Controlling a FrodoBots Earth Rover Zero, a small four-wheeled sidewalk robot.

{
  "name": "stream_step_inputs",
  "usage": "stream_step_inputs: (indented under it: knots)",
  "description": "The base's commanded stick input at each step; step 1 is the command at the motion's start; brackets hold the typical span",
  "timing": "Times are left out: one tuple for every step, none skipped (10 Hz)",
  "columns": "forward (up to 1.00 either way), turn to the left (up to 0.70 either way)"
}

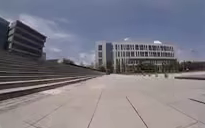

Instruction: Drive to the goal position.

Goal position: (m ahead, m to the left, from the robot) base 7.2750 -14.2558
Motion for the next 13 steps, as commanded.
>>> stream_step_inputs:
  knots:
    - [0.5, 0.0]
    - [0.5, 0.0]
    - [0.5, 0.0]
    - [0.5, 0.0]
    - [0.5, 0.0]
    - [0.5, 0.0]
    - [0.5, 0.0]
    - [0.5, 0.0]
    - [0.5, 0.0]
    - [0.5, 0.0]
    - [0.5, 0.0]
    - [0.5, 0.0]
    - [0.5, 0.0]
